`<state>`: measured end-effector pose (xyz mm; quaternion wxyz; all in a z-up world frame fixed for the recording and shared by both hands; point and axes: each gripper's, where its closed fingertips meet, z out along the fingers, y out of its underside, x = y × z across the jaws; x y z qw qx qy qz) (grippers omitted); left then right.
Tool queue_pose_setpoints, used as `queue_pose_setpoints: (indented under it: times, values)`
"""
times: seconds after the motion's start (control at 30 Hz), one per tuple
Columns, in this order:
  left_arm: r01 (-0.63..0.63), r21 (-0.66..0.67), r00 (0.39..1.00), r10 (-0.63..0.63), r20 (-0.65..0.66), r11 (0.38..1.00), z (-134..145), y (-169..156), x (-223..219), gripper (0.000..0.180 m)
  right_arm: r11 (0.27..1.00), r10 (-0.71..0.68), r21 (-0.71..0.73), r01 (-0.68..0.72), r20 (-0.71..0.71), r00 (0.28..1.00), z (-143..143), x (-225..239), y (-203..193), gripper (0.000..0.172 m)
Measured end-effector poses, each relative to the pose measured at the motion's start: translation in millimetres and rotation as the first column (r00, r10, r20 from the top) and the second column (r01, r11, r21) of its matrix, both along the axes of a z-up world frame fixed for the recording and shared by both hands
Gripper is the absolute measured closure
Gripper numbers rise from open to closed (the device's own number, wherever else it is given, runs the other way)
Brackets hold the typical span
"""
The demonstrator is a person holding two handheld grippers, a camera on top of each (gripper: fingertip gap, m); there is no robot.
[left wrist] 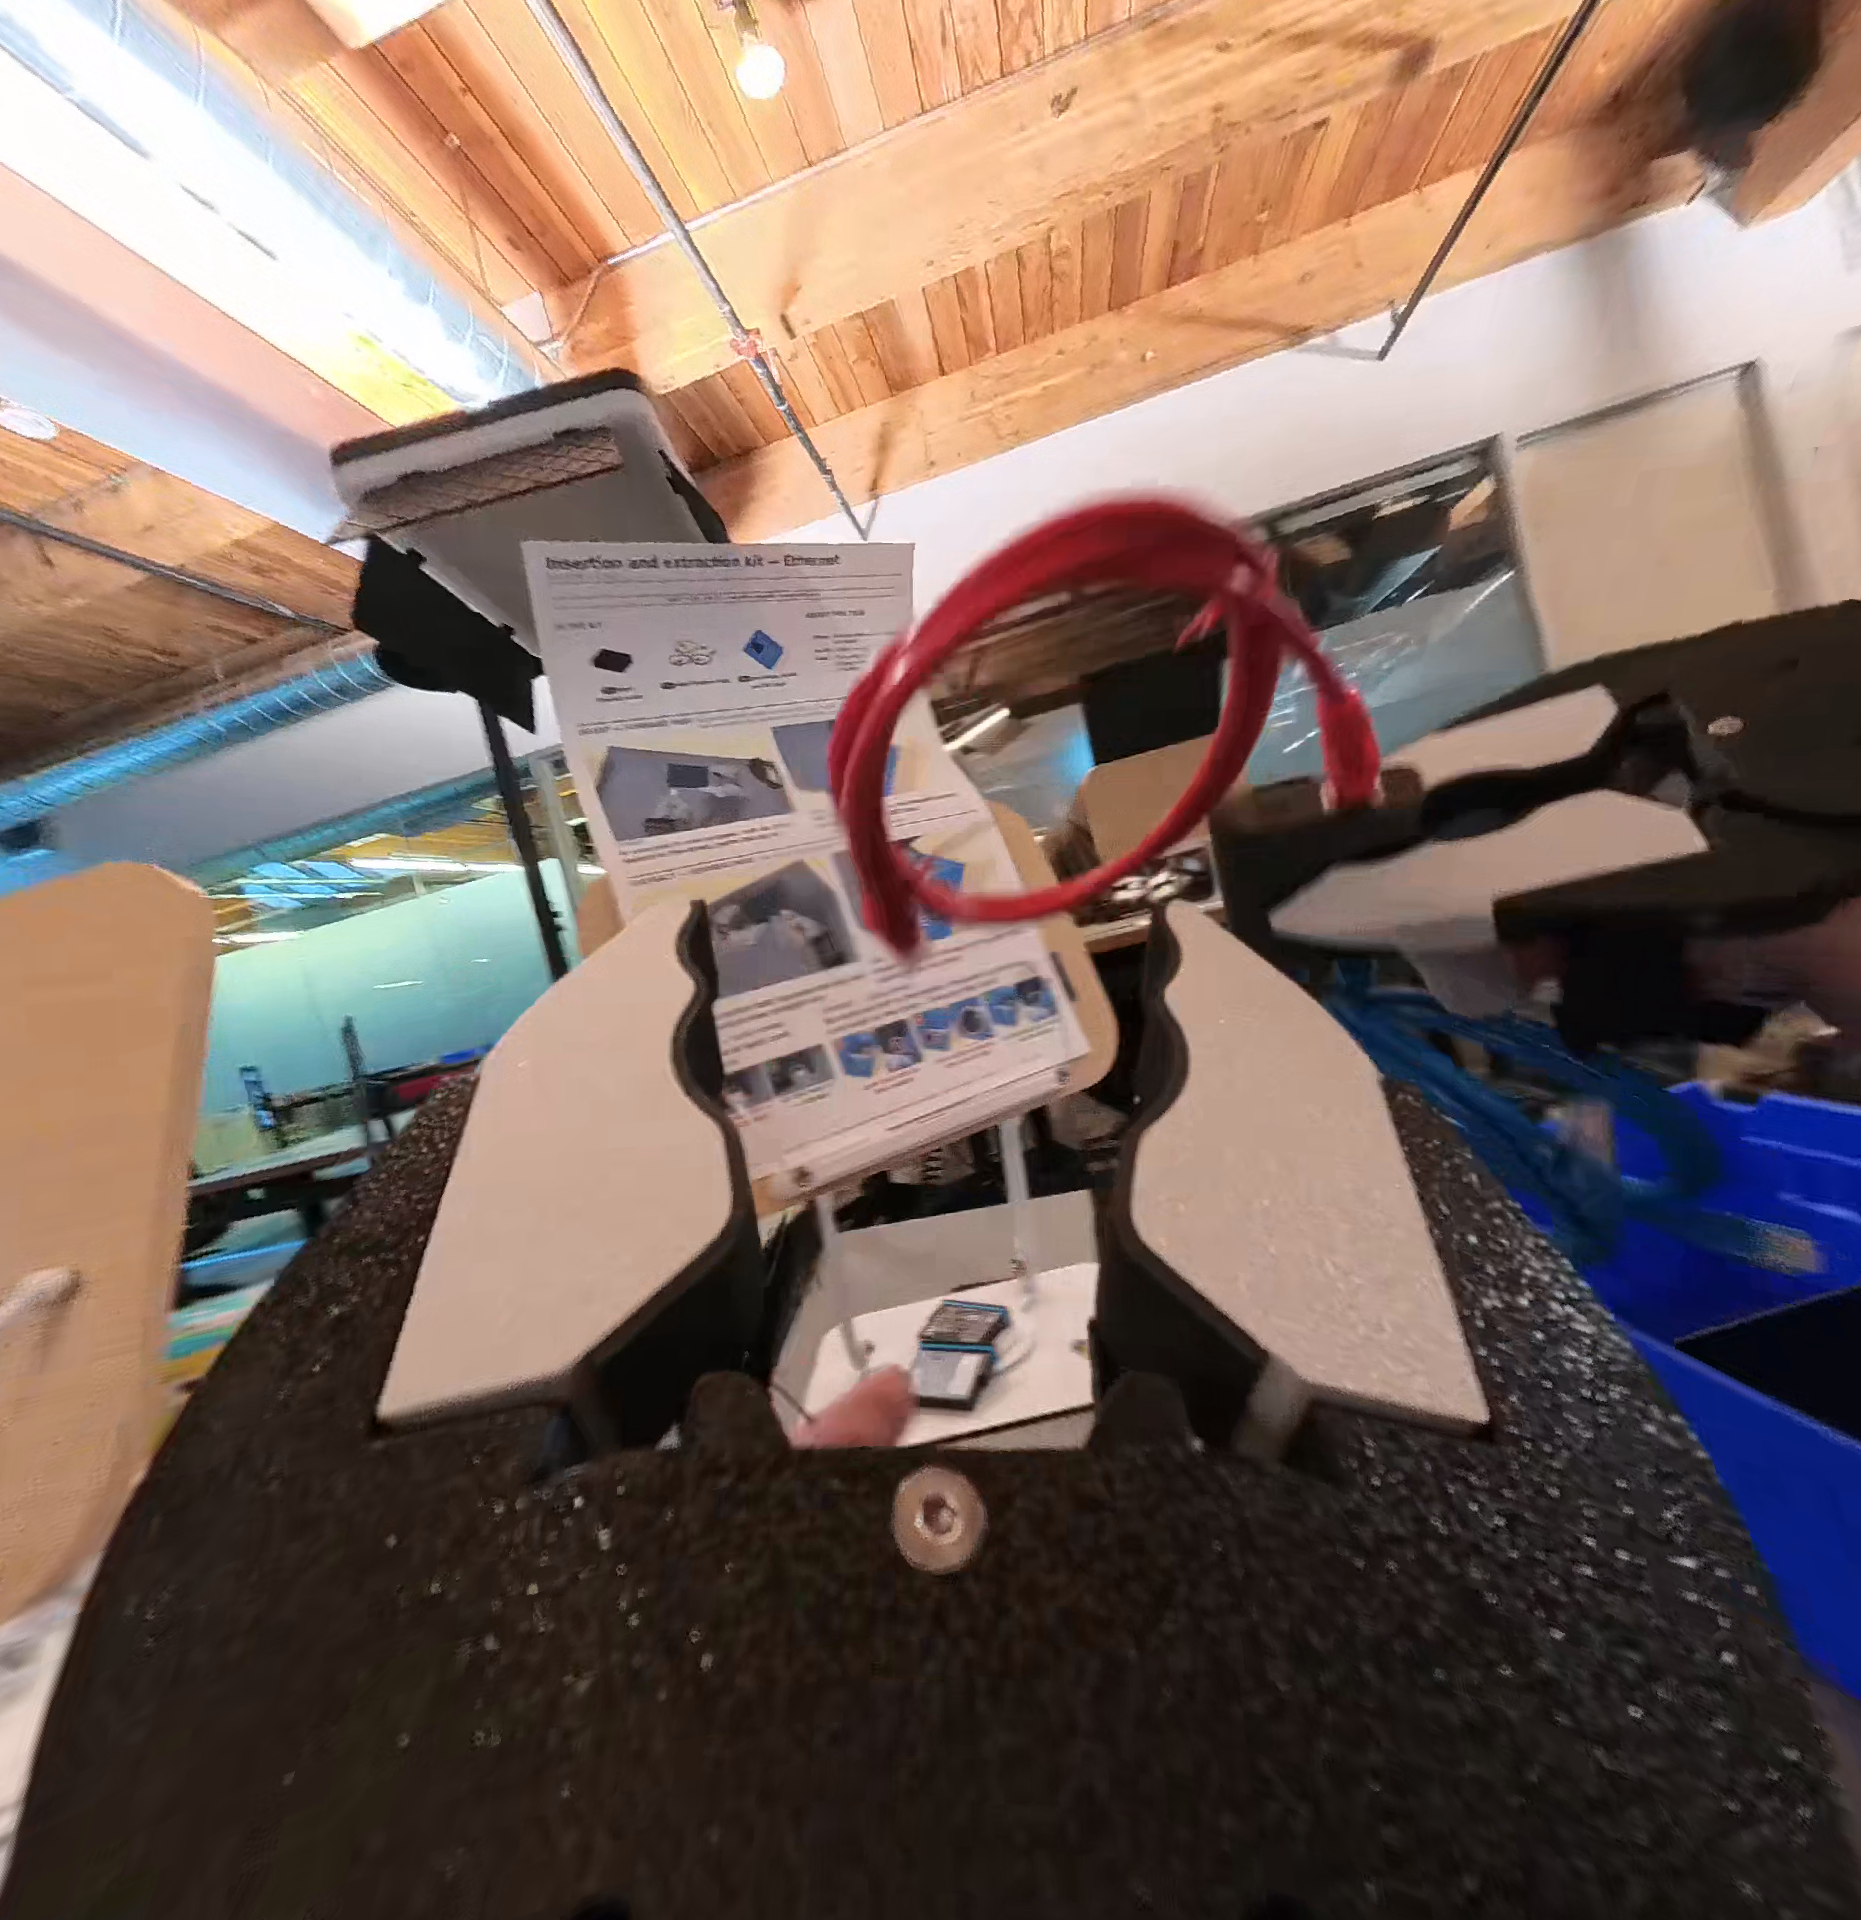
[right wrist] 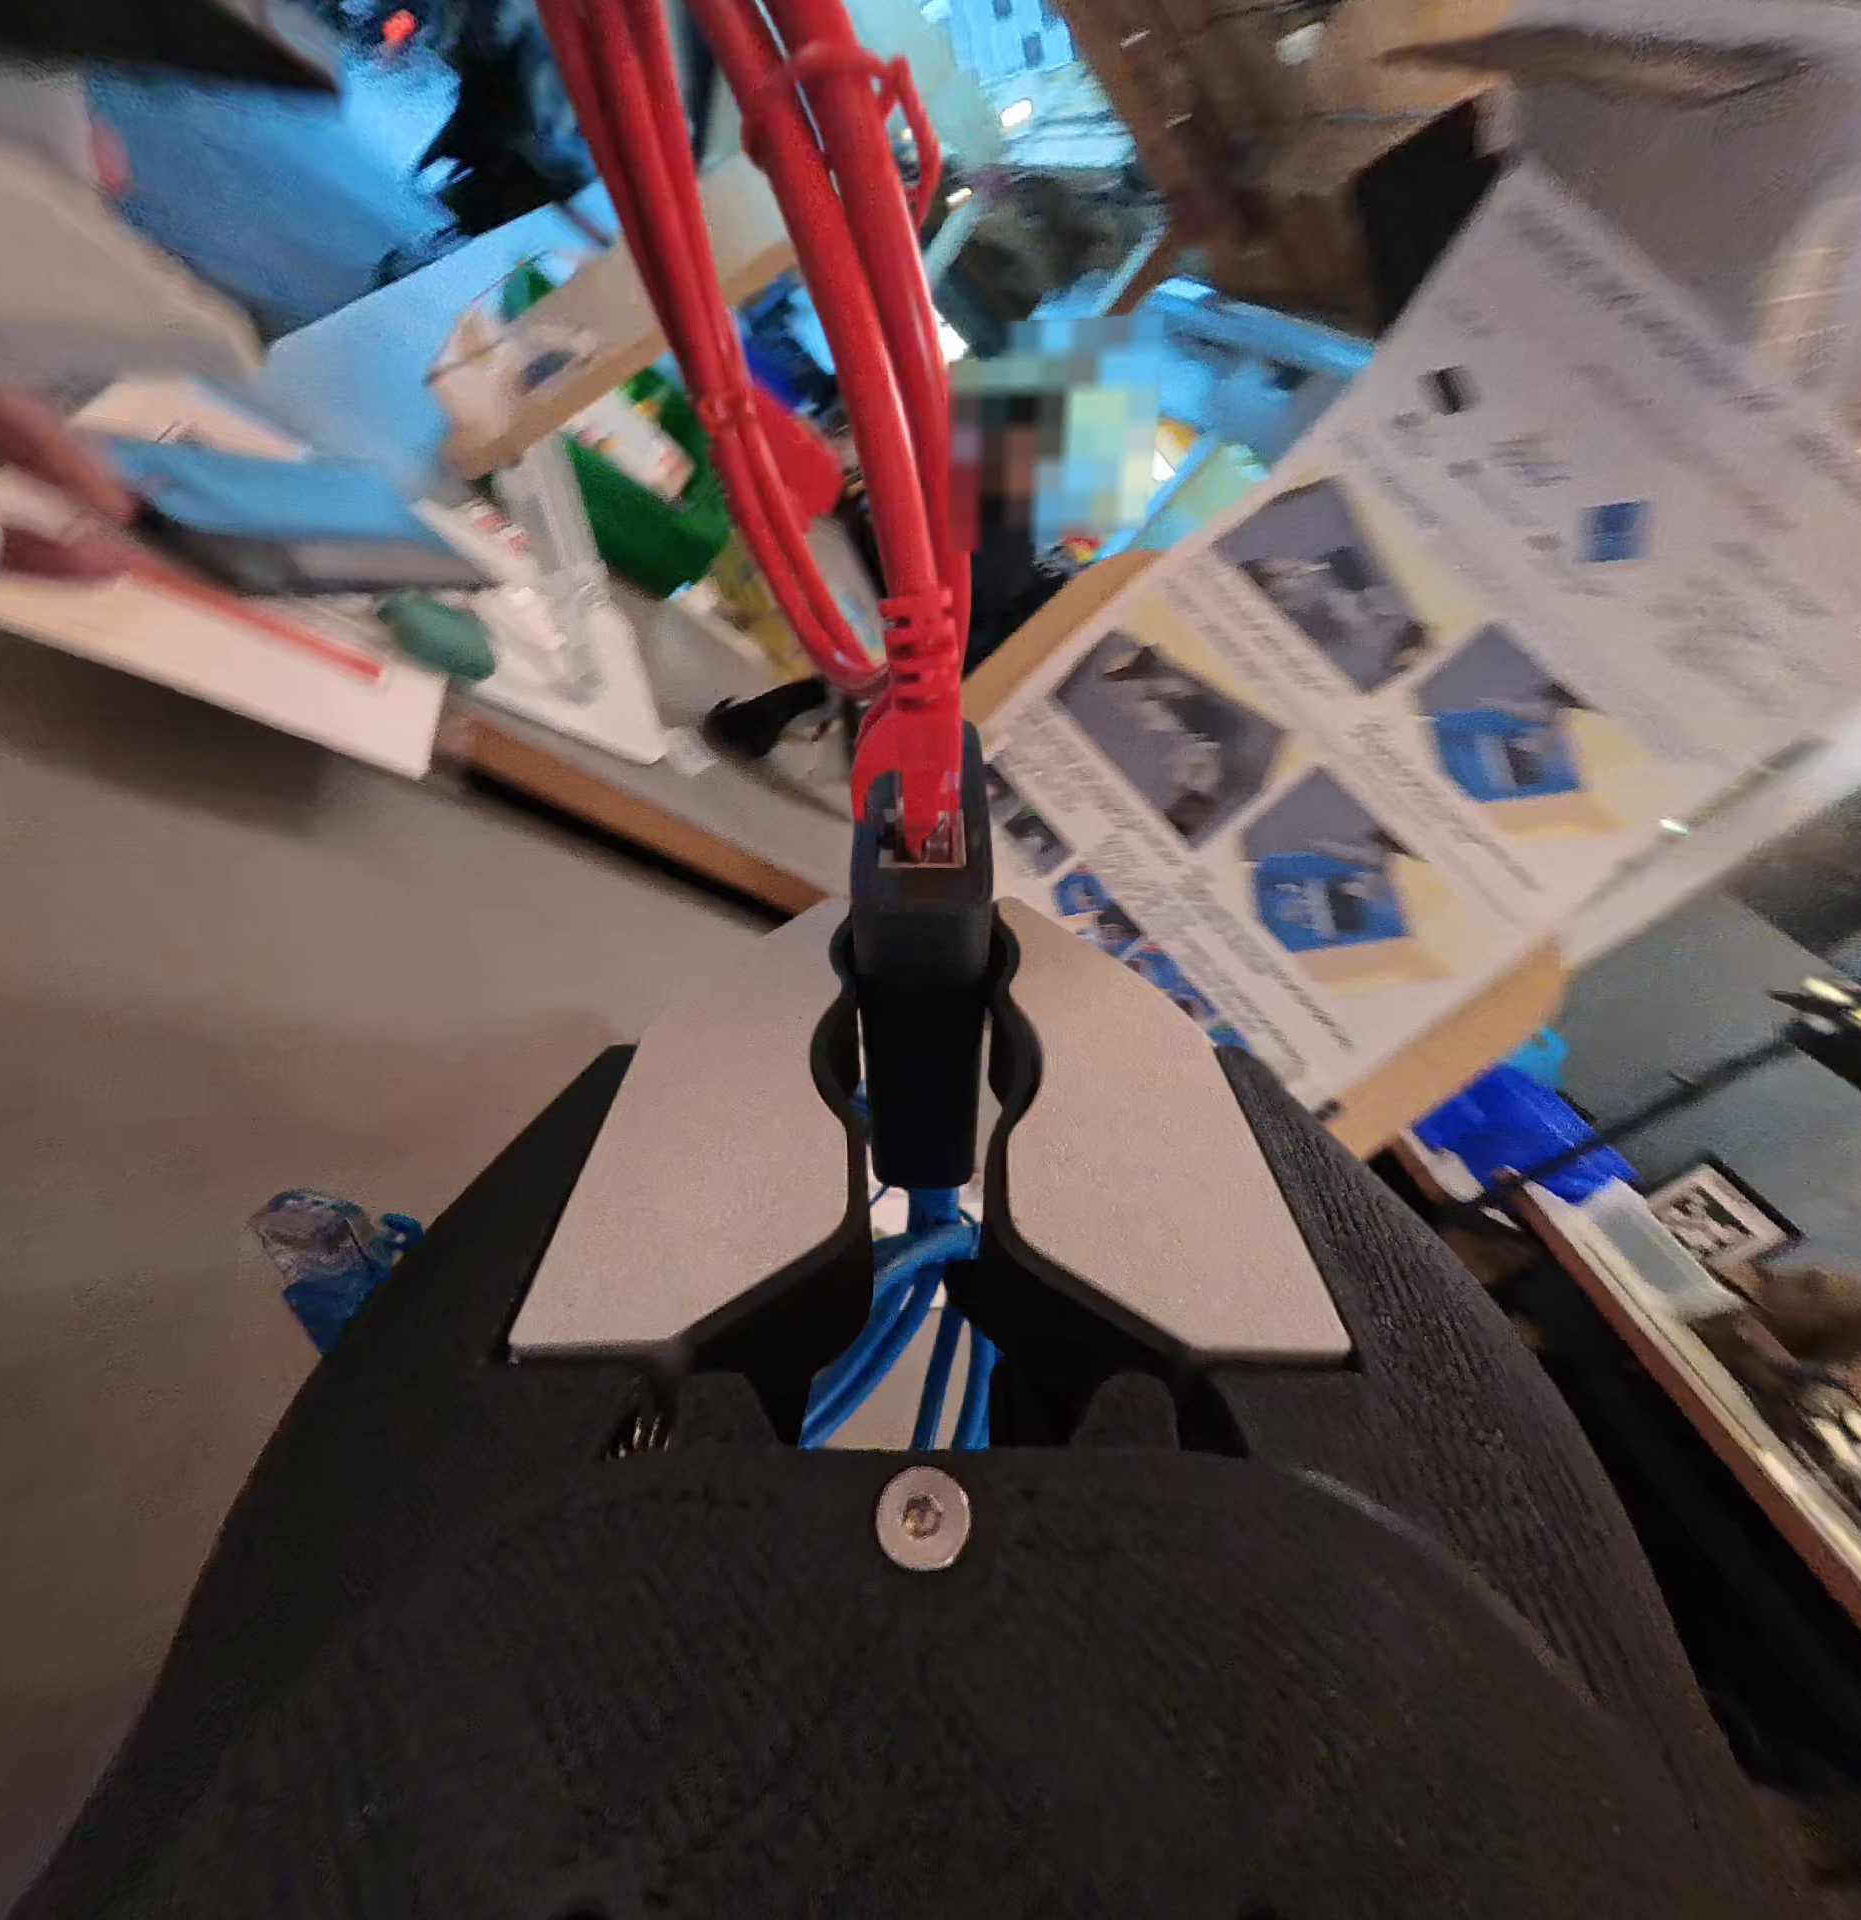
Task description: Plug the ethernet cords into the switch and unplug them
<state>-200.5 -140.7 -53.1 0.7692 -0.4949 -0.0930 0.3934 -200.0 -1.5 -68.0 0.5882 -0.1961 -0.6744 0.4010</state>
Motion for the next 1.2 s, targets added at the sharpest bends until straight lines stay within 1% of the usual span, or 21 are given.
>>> queue_pose_setpoints:
  times: [0.07, 0.13, 0.23, 0.3, 0.37, 0.4, 0.43, 0.47, 0.53, 0.57, 0.63, 0.67, 0.7, 0.73, 0.8, 0.83, 0.87, 0.93, 1.03, 1.13, 1.2]
  values:
    - [0.056, 0.014, 0.998, -0.056, 0.012, 0.998, -1, 8, 9, 0.108, 0.994, -0.055, -0.097, 0.049, -0.064, 0.996, 22, 22, 18, 0.152]
    - [0.100, 0.021, 0.995, -0.100, 0.008, 0.995, 3, 18, 17, 0.117, 0.972, -0.105, -0.222, 0.078, -0.112, 0.988, 38, 45, 37, 0.152]
    - [0.224, 0.009, 0.974, -0.224, 0.016, 0.974, 22, 44, 29, 0.132, 0.923, -0.163, -0.374, 0.097, -0.148, 0.975, 47, 75, 66, 0.152]
    - [0.311, -0.009, 0.950, -0.311, 0.036, 0.950, 40, 68, 32, 0.132, 0.902, -0.196, -0.416, 0.115, -0.158, 0.968, 47, 89, 83, 0.152]
    - [0.350, -0.046, 0.936, -0.348, 0.052, 0.936, 54, 94, 30, 0.128, 0.893, -0.226, -0.430, 0.130, -0.181, 0.957, 49, 99, 99, 0.153]
    - [0.351, -0.054, 0.936, -0.348, 0.052, 0.935, 61, 106, 27, 0.120, 0.894, -0.237, -0.426, 0.138, -0.189, 0.953, 52, 101, 107, 0.152]
    - [0.318, -0.035, 0.947, -0.316, 0.058, 0.947, 67, 114, 18, 0.106, 0.892, -0.247, -0.426, 0.149, -0.185, 0.951, 54, 103, 114, 0.152]
    - [0.271, -0.002, 0.960, -0.270, 0.074, 0.963, 69, 119, 6, 0.100, 0.890, -0.258, -0.428, 0.159, -0.184, 0.948, 55, 105, 120, 0.152]
    - [0.224, 0.050, 0.964, -0.228, 0.135, 0.973, 62, 131, -14, 0.100, 0.886, -0.284, -0.426, 0.185, -0.183, 0.941, 52, 106, 131, 0.152]
    - [0.226, 0.041, 0.955, -0.230, 0.186, 0.973, 52, 140, -21, 0.100, 0.884, -0.294, -0.424, 0.198, -0.173, 0.940, 48, 105, 135, 0.152]
    - [0.194, -0.022, 0.948, -0.182, 0.262, 0.981, 34, 156, -38, 0.100, 0.878, -0.301, -0.430, 0.212, -0.152, 0.941, 41, 101, 145, 0.152]
    - [0.213, -0.070, 0.937, -0.184, 0.295, 0.974, 26, 165, -41, 0.101, 0.871, -0.304, -0.442, 0.216, -0.138, 0.943, 37, 99, 151, 0.152]
    - [0.269, -0.102, 0.918, -0.223, 0.328, 0.958, 19, 175, -38, 0.101, 0.863, -0.306, -0.455, 0.220, -0.124, 0.944, 34, 96, 155, 0.152]
    - [0.349, -0.107, 0.886, -0.290, 0.363, 0.931, 13, 185, -30, 0.101, 0.854, -0.307, -0.470, 0.220, -0.114, 0.945, 31, 94, 160, 0.152]
    - [0.532, -0.080, 0.786, -0.456, 0.417, 0.843, 8, 201, -5, 0.104, 0.840, -0.299, -0.500, 0.212, -0.101, 0.949, 28, 90, 164, 0.152]
    - [0.601, -0.074, 0.740, -0.518, 0.429, 0.796, 6, 206, 7, 0.106, 0.835, -0.290, -0.513, 0.201, -0.100, 0.952, 27, 90, 165, 0.152]
    - [0.647, -0.077, 0.710, -0.562, 0.424, 0.759, 5, 209, 18, 0.112, 0.829, -0.280, -0.527, 0.187, -0.101, 0.955, 27, 90, 165, 0.152]
    - [0.694, -0.089, 0.681, -0.610, 0.405, 0.715, 5, 214, 32, 0.116, 0.818, -0.248, -0.555, 0.149, -0.107, 0.963, 28, 91, 163, 0.152]
    - [0.732, -0.101, 0.654, -0.654, 0.381, 0.673, 6, 219, 48, 0.117, 0.795, -0.191, -0.602, 0.081, -0.121, 0.974, 31, 94, 162, 0.152]
    - [0.781, -0.093, 0.602, -0.704, 0.378, 0.618, 6, 221, 61, 0.117, 0.755, -0.129, -0.655, 0.006, -0.139, 0.982, 35, 98, 160, 0.152]
    - [0.801, -0.116, 0.580, -0.716, 0.388, 0.587, 2, 222, 67, 0.123, 0.720, -0.077, -0.692, -0.047, -0.148, 0.986, 36, 98, 158, 0.152]
